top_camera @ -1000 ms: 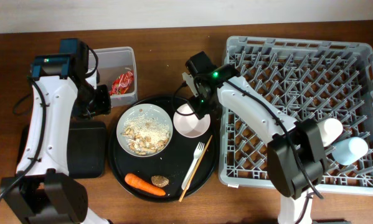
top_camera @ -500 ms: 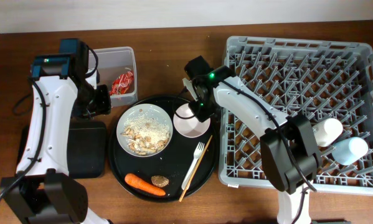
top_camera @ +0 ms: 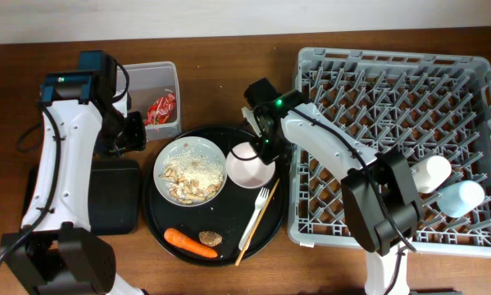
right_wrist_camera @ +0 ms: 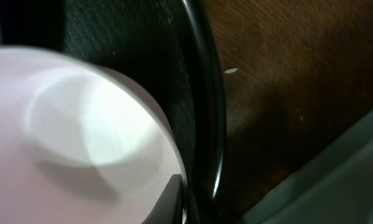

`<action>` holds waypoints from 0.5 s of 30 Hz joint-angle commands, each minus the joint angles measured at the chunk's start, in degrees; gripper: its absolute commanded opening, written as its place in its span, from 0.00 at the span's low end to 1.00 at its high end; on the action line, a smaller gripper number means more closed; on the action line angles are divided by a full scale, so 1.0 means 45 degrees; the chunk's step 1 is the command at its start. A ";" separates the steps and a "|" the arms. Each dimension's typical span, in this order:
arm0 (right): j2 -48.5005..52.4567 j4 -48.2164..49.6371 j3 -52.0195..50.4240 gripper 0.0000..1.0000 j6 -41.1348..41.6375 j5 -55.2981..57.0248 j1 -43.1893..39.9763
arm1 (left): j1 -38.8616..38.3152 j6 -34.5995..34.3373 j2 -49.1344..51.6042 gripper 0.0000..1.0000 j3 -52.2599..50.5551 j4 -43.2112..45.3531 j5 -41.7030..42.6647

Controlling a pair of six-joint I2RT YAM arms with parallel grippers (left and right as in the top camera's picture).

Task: Sort waste into correct bins and load items into the dishwasher rack
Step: 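Reach the right gripper to the pink bowl and grasp its rim, then carry the pink bowl to the rack's far corner and release it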

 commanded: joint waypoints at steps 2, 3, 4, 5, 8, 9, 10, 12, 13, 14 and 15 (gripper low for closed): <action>-0.0165 -0.0073 0.0010 0.04 0.0350 0.0423 0.0044 | -0.0029 -0.0155 -0.0209 0.43 0.0073 -0.0010 0.0141; -0.0243 -0.0121 0.0102 0.04 0.0403 0.0437 0.0044 | -0.0029 -0.0155 -0.0209 0.43 0.0073 -0.0010 0.0141; -0.0316 -0.0194 0.0194 0.04 0.0447 0.0442 0.0044 | -0.0029 -0.0155 -0.0209 0.43 0.0073 -0.0010 0.0141; -0.0418 -0.0330 0.0330 0.04 0.0447 0.0447 0.0034 | -0.0029 -0.0155 -0.0209 0.43 0.0073 -0.0010 0.0141; -0.0991 -0.1059 0.0928 0.04 0.0894 0.1175 -0.0112 | -0.0029 -0.0155 -0.0209 0.43 0.0073 -0.0010 0.0141; -0.1302 -0.1331 0.1166 0.04 0.0971 0.1452 -0.0209 | -0.0029 -0.0155 -0.0209 0.43 0.0073 -0.0010 0.0141; -0.1637 -0.1608 0.1438 0.04 0.0971 0.1666 -0.0306 | -0.0024 -0.0155 -0.0209 0.43 0.0073 -0.0010 0.0141; -0.2463 -0.2059 0.1967 0.04 0.0971 0.2166 -0.0559 | -0.0029 -0.0155 -0.0209 0.43 0.0073 -0.0005 0.0141; -0.2866 -0.2210 0.2161 0.04 0.0971 0.2453 -0.0675 | -0.0029 -0.0155 -0.0209 0.43 0.0073 -0.0010 0.0141; -0.3254 -0.2312 0.2312 0.04 0.0971 0.2803 -0.0792 | -0.0029 -0.0155 -0.0209 0.43 0.0073 -0.0010 0.0141; -0.3764 -0.2351 0.2438 0.04 0.0967 0.3361 -0.0923 | -0.0029 -0.0151 -0.0209 0.43 0.0073 -0.0010 0.0141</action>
